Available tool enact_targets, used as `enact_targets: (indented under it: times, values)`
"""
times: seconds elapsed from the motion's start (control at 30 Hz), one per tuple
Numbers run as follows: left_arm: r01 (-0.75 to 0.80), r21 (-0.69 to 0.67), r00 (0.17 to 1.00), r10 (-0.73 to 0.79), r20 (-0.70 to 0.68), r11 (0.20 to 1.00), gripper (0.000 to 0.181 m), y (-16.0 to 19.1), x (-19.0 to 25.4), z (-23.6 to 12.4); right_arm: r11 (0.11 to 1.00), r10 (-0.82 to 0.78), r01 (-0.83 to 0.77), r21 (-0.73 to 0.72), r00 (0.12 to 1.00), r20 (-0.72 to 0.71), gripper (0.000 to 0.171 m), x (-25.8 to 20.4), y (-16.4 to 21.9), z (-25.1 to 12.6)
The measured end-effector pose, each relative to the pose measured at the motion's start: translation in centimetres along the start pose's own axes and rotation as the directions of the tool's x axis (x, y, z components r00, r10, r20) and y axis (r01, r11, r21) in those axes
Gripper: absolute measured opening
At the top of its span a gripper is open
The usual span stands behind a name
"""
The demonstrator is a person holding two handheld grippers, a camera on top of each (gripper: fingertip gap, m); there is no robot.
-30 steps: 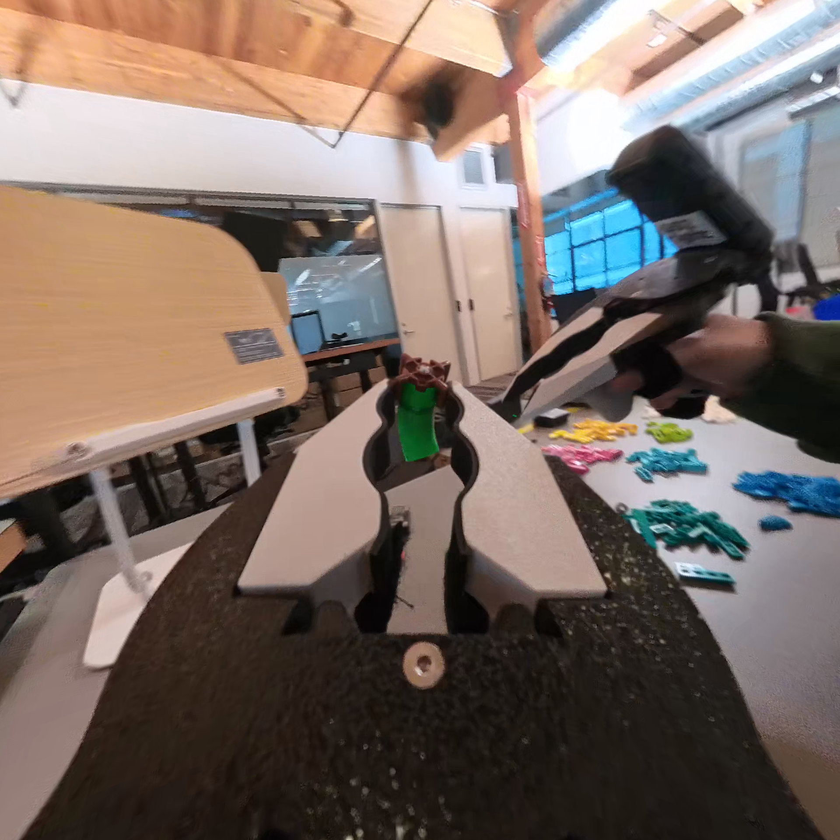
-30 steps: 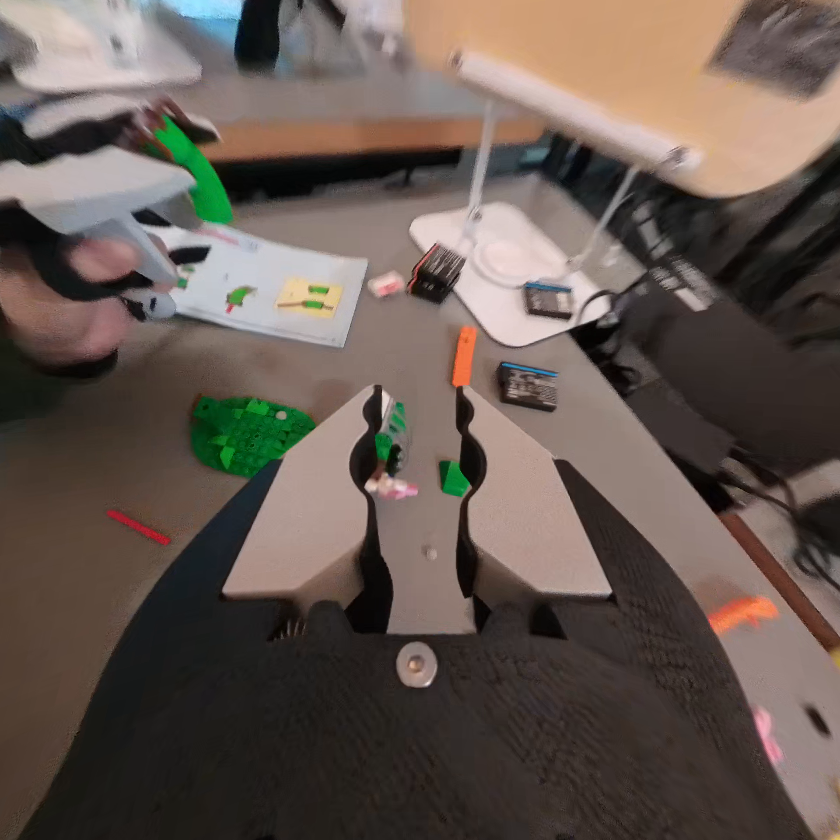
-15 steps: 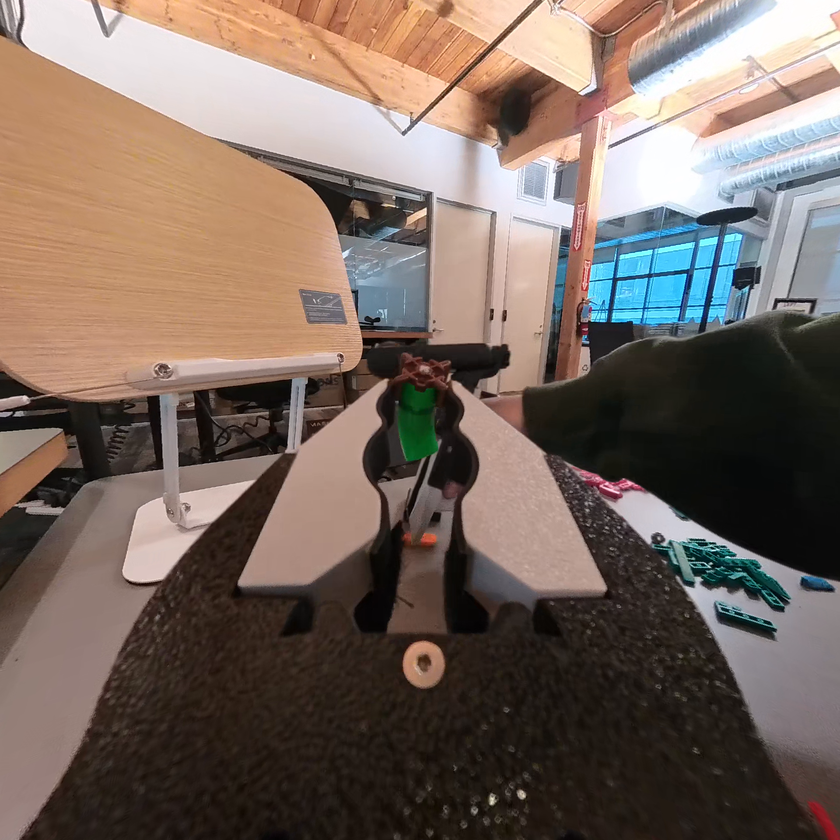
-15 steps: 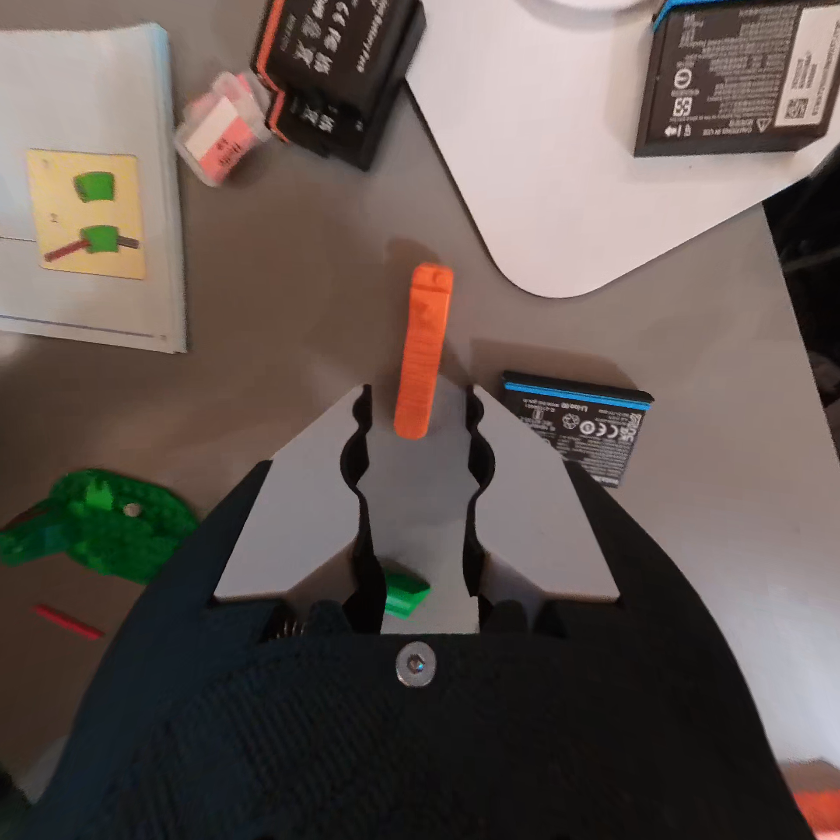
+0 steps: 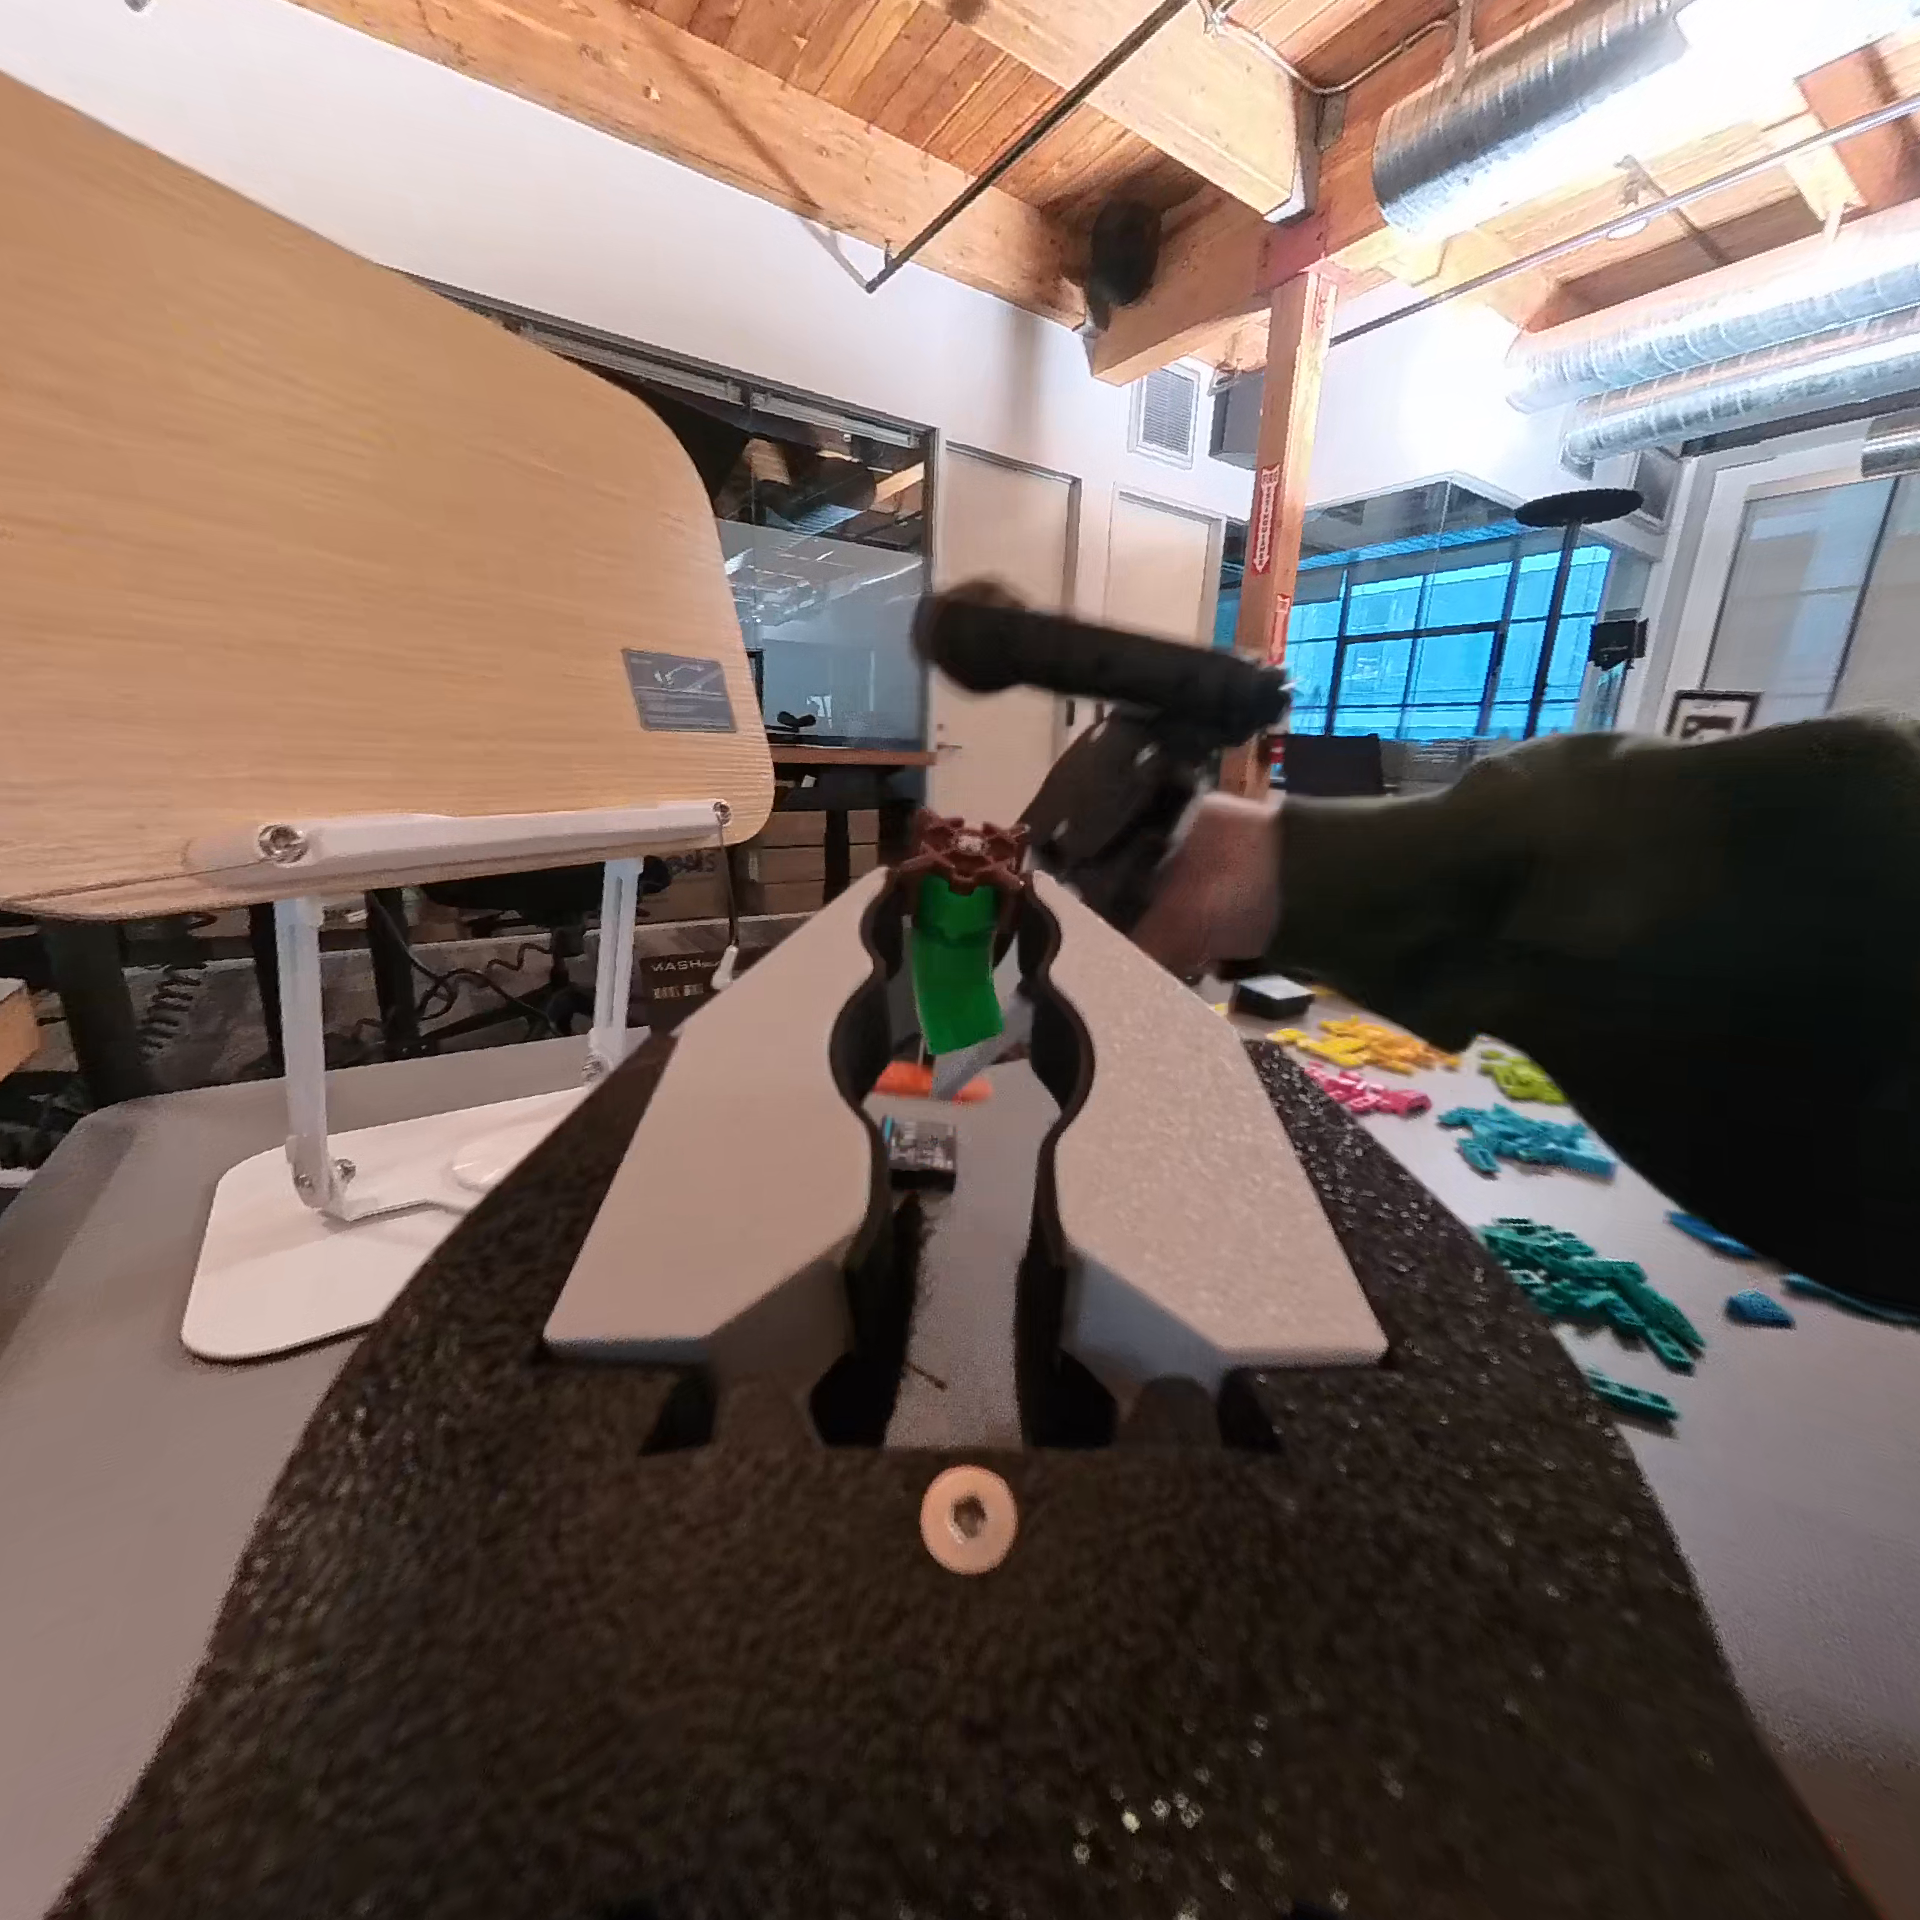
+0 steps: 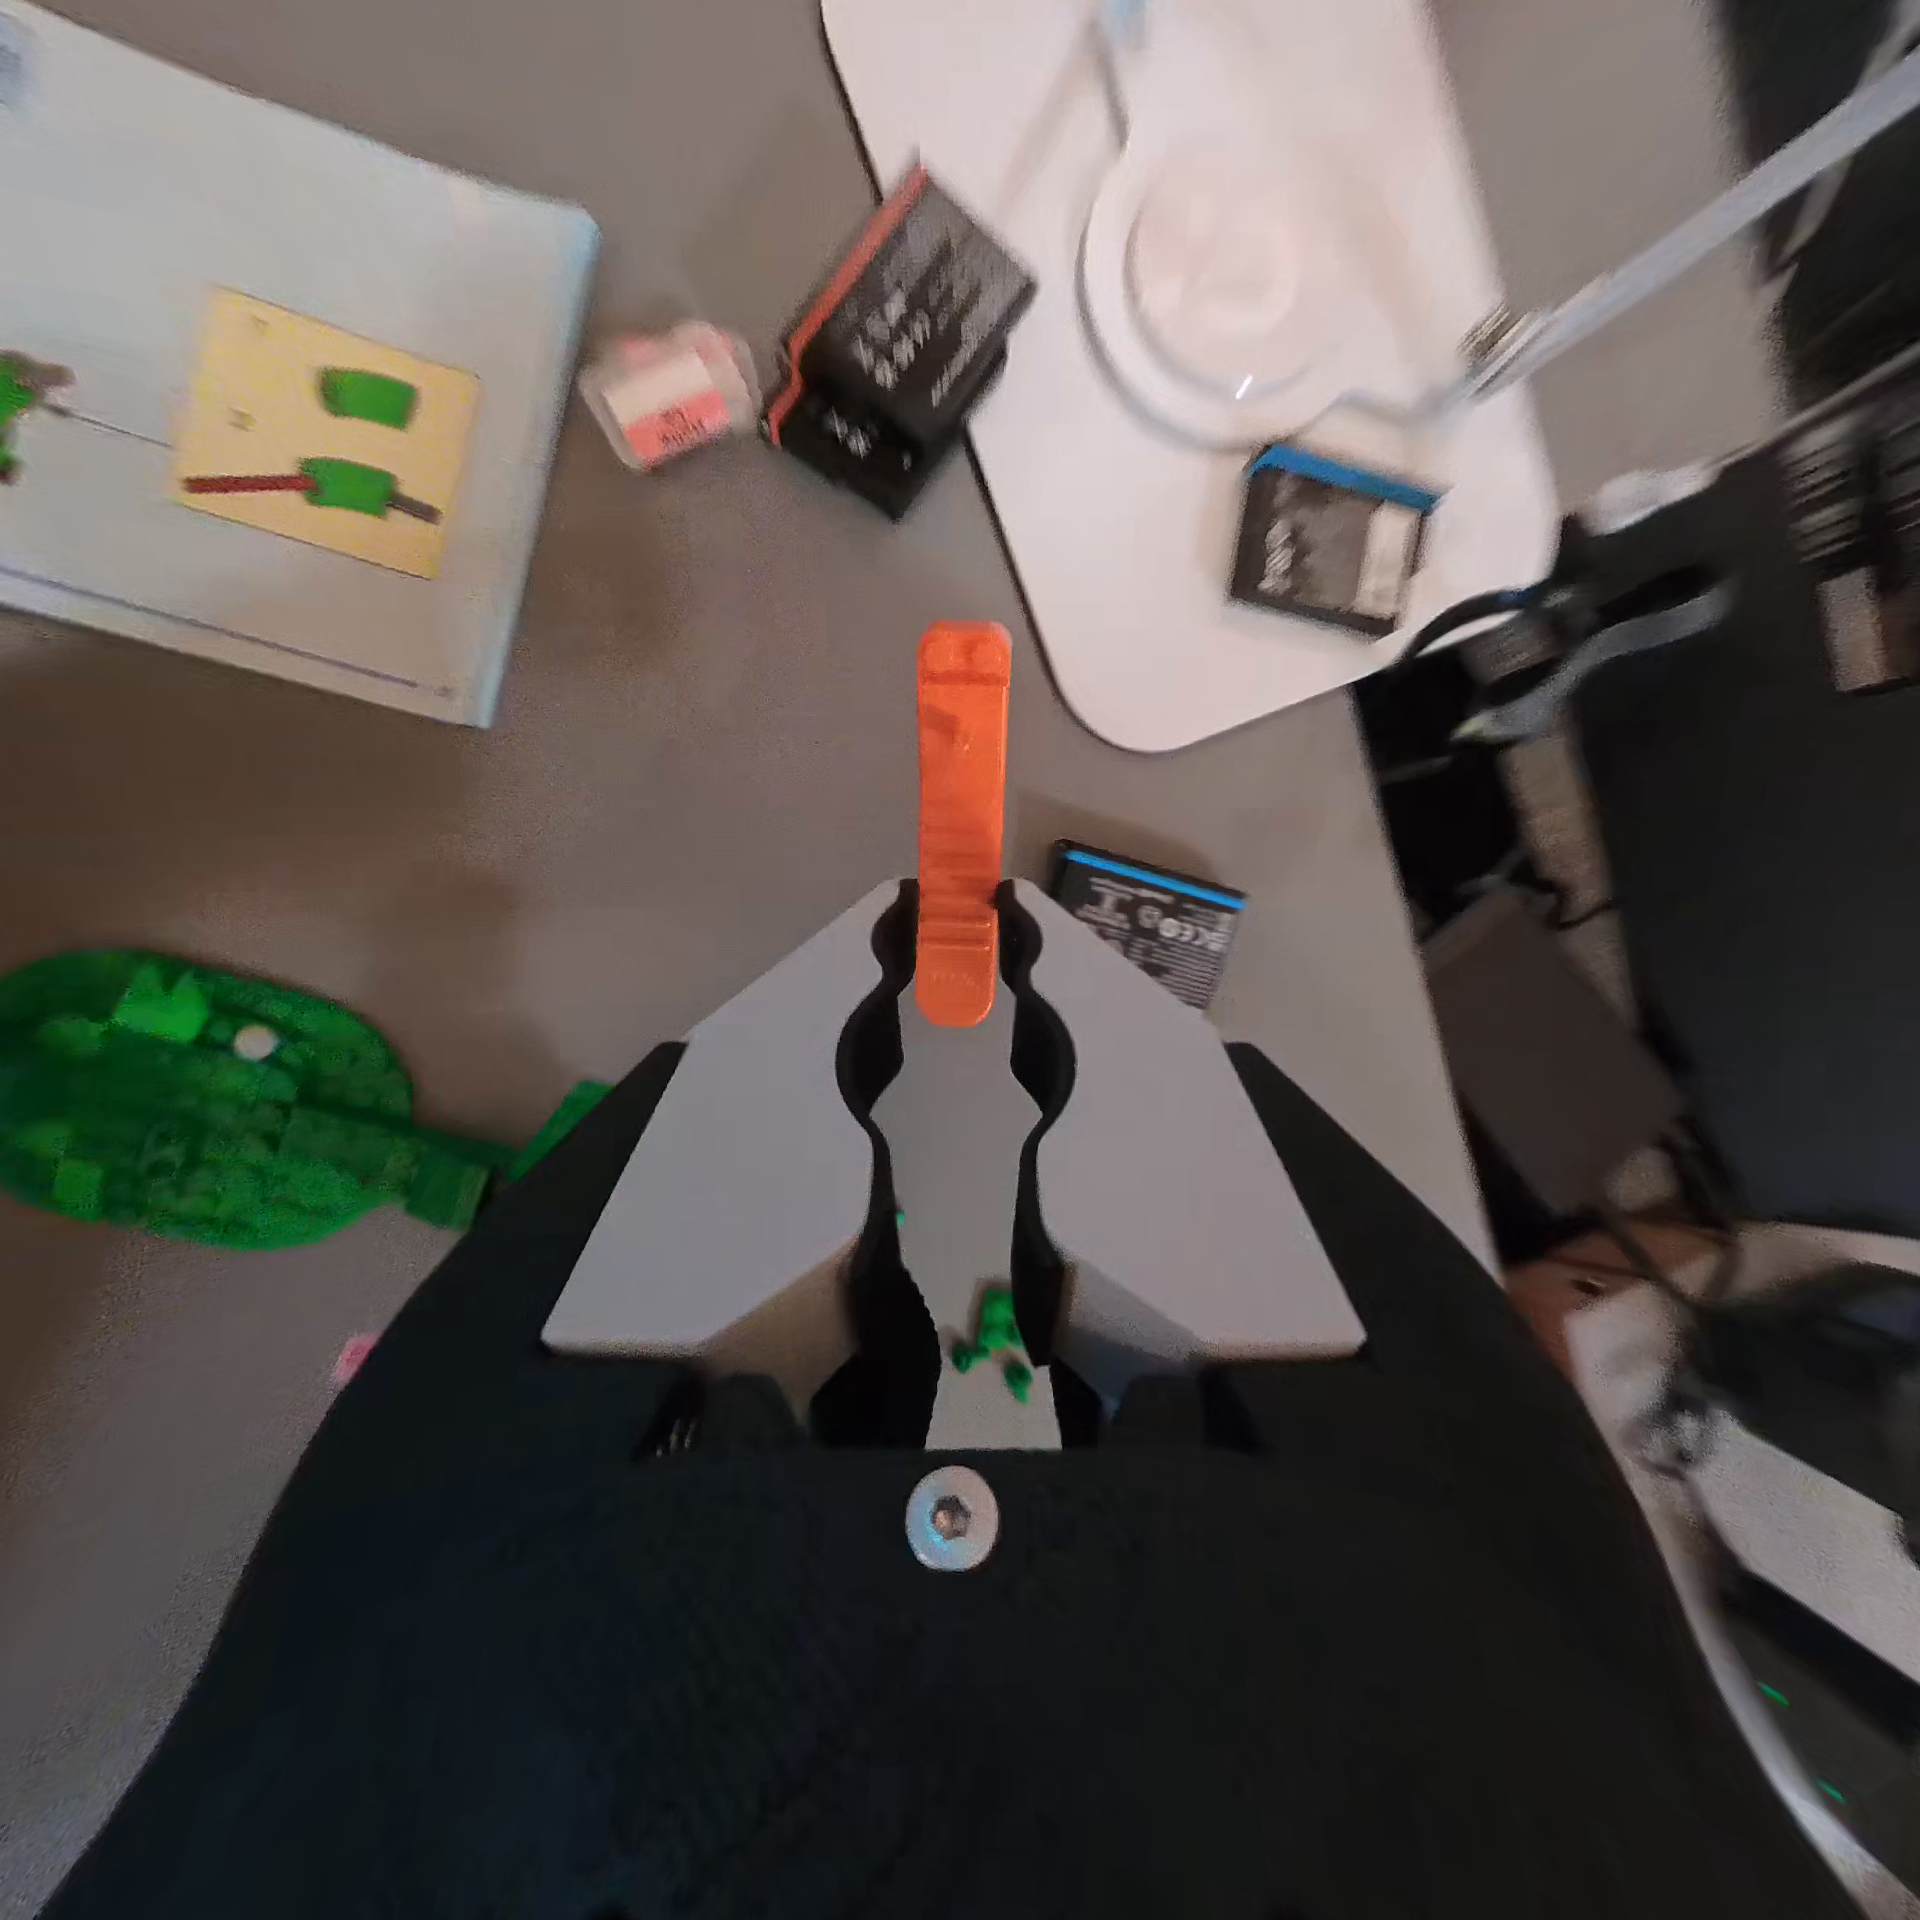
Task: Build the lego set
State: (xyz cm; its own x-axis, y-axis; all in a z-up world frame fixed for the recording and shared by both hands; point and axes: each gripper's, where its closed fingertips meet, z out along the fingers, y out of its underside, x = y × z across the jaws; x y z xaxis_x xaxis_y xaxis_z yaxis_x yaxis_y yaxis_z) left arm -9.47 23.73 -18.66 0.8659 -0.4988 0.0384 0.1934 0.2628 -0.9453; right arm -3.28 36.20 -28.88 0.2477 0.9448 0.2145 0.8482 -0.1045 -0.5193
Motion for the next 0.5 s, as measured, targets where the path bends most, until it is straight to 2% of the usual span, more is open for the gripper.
enact_targets:
  times: [0.03,0.13,0.2,0.27,0.37,0.5]
  values:
    - [0.006,0.001,1.000,-0.006,-0.014,1.000,0.019,-0.1,0.3,0.0,0.998,-0.039,0.041,0.046,0.998,-0.054,0.014,-0.3,-0.4,-2.0]
    - [0.009,-0.010,0.997,-0.010,-0.070,1.000,0.019,-0.2,1.6,0.3,0.977,-0.142,0.169,0.132,0.972,-0.188,0.014,-2.8,-0.1,-7.6]
    - [0.006,-0.013,0.995,-0.007,-0.099,1.000,0.019,-0.2,2.4,0.4,0.962,-0.213,0.243,0.125,0.954,-0.213,0.014,-5.7,1.6,-10.1]
    - [0.004,-0.010,0.991,-0.005,-0.131,1.000,0.018,-0.3,3.3,0.5,0.965,-0.249,0.259,0.050,0.957,-0.147,0.014,-9.4,4.9,-11.0]
    - [-0.035,-0.010,0.981,0.032,-0.189,0.999,0.018,-0.3,5.0,0.6,0.978,-0.194,0.198,-0.064,0.979,0.061,0.014,-15.7,10.8,-10.6]
    - [-0.073,-0.028,0.956,0.062,-0.286,0.997,0.019,0.2,7.7,0.8,0.983,-0.080,0.101,-0.155,0.987,0.137,0.014,-20.1,16.6,-9.8]
